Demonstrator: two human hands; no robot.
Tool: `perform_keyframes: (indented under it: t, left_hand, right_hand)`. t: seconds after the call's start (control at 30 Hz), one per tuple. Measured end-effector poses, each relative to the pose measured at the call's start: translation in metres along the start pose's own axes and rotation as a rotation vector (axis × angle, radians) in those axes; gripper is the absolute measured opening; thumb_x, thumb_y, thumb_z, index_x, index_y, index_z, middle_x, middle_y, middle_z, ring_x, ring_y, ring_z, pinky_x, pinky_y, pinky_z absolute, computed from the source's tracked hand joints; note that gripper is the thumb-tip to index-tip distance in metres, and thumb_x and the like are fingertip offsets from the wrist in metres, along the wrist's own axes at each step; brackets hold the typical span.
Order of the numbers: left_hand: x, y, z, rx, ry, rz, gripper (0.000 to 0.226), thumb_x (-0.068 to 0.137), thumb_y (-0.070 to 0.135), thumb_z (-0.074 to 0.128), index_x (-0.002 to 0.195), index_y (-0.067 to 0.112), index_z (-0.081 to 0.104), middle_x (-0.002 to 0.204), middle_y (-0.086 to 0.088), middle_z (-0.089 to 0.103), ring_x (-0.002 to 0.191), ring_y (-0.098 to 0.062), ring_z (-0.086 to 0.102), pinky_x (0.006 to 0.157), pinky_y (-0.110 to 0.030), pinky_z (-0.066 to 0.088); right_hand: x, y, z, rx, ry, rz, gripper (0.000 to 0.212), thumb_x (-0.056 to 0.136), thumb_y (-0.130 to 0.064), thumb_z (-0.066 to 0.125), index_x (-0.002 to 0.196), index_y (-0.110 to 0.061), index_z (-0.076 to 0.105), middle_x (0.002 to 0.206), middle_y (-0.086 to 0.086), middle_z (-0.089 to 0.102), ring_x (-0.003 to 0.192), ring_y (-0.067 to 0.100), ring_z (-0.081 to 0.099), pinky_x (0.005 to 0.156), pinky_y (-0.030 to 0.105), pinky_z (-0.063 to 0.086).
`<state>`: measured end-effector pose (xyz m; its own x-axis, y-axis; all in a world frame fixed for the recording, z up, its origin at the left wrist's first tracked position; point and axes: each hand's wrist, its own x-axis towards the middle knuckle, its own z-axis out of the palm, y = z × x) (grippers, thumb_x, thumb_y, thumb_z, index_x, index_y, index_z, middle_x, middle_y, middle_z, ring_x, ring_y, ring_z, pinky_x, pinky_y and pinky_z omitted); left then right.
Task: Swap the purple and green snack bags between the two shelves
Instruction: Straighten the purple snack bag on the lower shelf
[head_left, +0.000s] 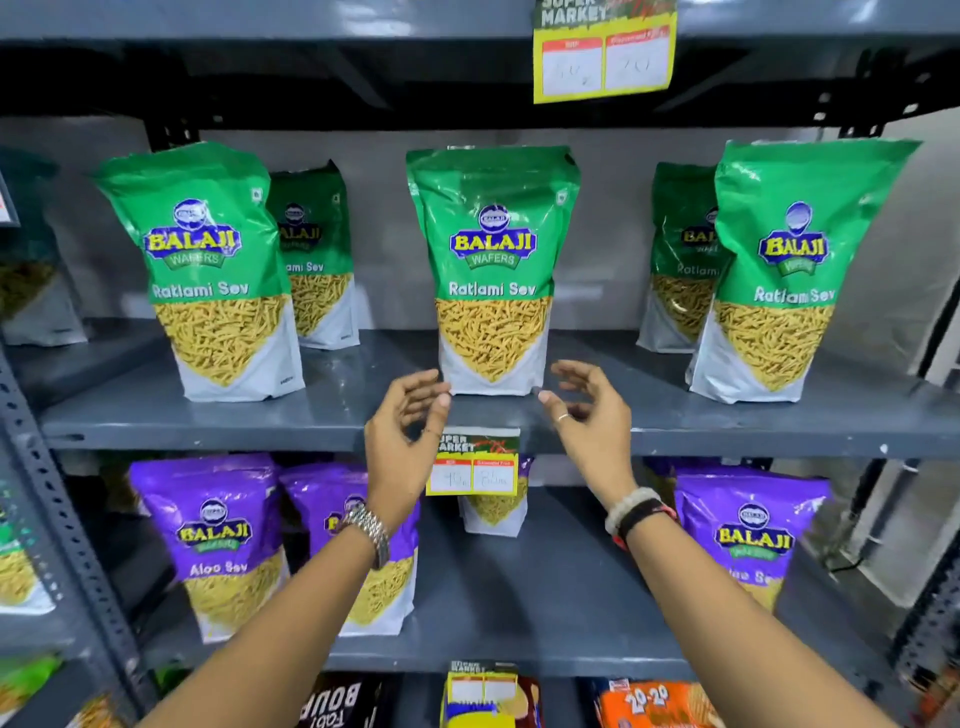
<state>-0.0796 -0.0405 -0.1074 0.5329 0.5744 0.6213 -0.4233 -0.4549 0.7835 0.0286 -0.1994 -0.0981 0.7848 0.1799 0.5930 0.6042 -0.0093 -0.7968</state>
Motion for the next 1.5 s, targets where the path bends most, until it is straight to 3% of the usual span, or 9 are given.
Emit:
perform_keyframes:
  t: [0.2, 0.47, 0.7, 0.93, 1.07, 1.17, 1.27, 1.4, 1.5]
  left_hand:
    - [-0.074, -0.06, -0.015, 0.064, 0.059, -0.088, 0.018, 0.087, 0.014, 0.061, 0.093, 0.031, 0.059, 0.082, 0.007, 0.064, 0.075, -0.001, 0.059, 0.071, -0.01, 0.046]
    - [-0.103, -0.155, -0.04, 0.119, 0.127, -0.419, 0.019, 0.086, 0.002, 0.055, 0.105, 0.002, 0.057, 0.082, 0.009, 0.058, 0.067, 0.005, 0.056, 0.065, -0.005, 0.044]
    - [-0.108, -0.225, -0.103, 0.209, 0.373, -0.559, 0.028, 0.082, 0.033, 0.051, 0.096, 0.009, 0.052, 0.086, -0.028, 0.06, 0.072, -0.033, 0.059, 0.077, -0.052, 0.047]
    - [-0.095, -0.239, -0.132, 0.336, 0.029, -0.671, 0.029, 0.093, 0.017, 0.05, 0.118, 0.001, 0.049, 0.098, -0.007, 0.06, 0.085, -0.004, 0.058, 0.076, -0.023, 0.044]
    - [-0.09, -0.249, -0.134, 0.351, -0.091, -0.711, 0.037, 0.089, 0.008, 0.055, 0.123, -0.005, 0.047, 0.107, -0.013, 0.06, 0.097, -0.017, 0.054, 0.082, -0.018, 0.045]
    - [-0.09, -0.254, -0.13, 0.325, -0.043, -0.736, 0.037, 0.084, 0.004, 0.061, 0.117, -0.007, 0.049, 0.103, -0.013, 0.06, 0.08, -0.007, 0.063, 0.09, -0.032, 0.051]
    - [-0.09, -0.26, -0.124, 0.295, -0.071, -0.724, 0.036, 0.08, -0.001, 0.064, 0.112, -0.009, 0.05, 0.108, -0.015, 0.059, 0.06, 0.018, 0.059, 0.069, -0.008, 0.051]
    - [-0.09, -0.257, -0.1, 0.318, -0.151, -0.785, 0.048, 0.071, 0.021, 0.077, 0.108, 0.0, 0.054, 0.109, -0.02, 0.068, 0.092, -0.016, 0.065, 0.091, -0.035, 0.051]
    - [-0.093, -0.247, -0.07, 0.342, -0.187, -0.803, 0.049, 0.074, 0.021, 0.075, 0.113, 0.001, 0.054, 0.101, -0.008, 0.063, 0.097, -0.018, 0.058, 0.089, -0.028, 0.043]
  right_hand:
    - [-0.083, 0.044, -0.005, -0.085, 0.09, 0.001, 0.016, 0.076, -0.022, 0.07, 0.089, -0.026, 0.063, 0.088, -0.004, 0.068, 0.082, 0.006, 0.056, 0.073, 0.017, 0.043]
    - [-0.123, 0.128, 0.051, -0.183, -0.21, 0.333, 0.022, 0.072, -0.023, 0.07, 0.093, -0.02, 0.062, 0.093, -0.001, 0.07, 0.09, 0.016, 0.062, 0.088, 0.034, 0.05]
    - [-0.127, 0.153, 0.129, -0.179, -0.467, 0.473, 0.043, 0.073, -0.015, 0.072, 0.113, -0.011, 0.058, 0.114, 0.009, 0.067, 0.104, 0.015, 0.06, 0.093, 0.022, 0.044]
    - [-0.139, 0.18, 0.192, -0.176, -0.669, 0.612, 0.05, 0.069, -0.025, 0.075, 0.112, -0.012, 0.053, 0.115, 0.013, 0.068, 0.108, 0.028, 0.062, 0.099, 0.044, 0.047]
    - [-0.153, 0.192, 0.202, -0.126, -0.579, 0.686, 0.031, 0.071, -0.024, 0.075, 0.096, -0.014, 0.06, 0.101, 0.012, 0.072, 0.095, 0.025, 0.067, 0.094, 0.046, 0.051]
    - [-0.155, 0.189, 0.198, -0.101, -0.508, 0.685, 0.022, 0.072, -0.021, 0.074, 0.084, -0.017, 0.056, 0.086, 0.009, 0.069, 0.08, 0.021, 0.063, 0.087, 0.039, 0.053]
    - [-0.151, 0.19, 0.186, -0.065, -0.478, 0.691, 0.021, 0.073, -0.016, 0.073, 0.084, -0.018, 0.055, 0.088, 0.009, 0.068, 0.085, 0.02, 0.063, 0.091, 0.043, 0.053]
    - [-0.145, 0.191, 0.153, -0.042, -0.415, 0.693, 0.019, 0.077, -0.011, 0.069, 0.092, -0.012, 0.059, 0.094, 0.009, 0.068, 0.087, 0.015, 0.061, 0.089, 0.021, 0.052]
    - [-0.142, 0.196, 0.124, -0.075, -0.35, 0.687, 0.019, 0.077, -0.012, 0.069, 0.094, -0.008, 0.061, 0.091, 0.007, 0.068, 0.087, 0.013, 0.06, 0.083, 0.019, 0.05]
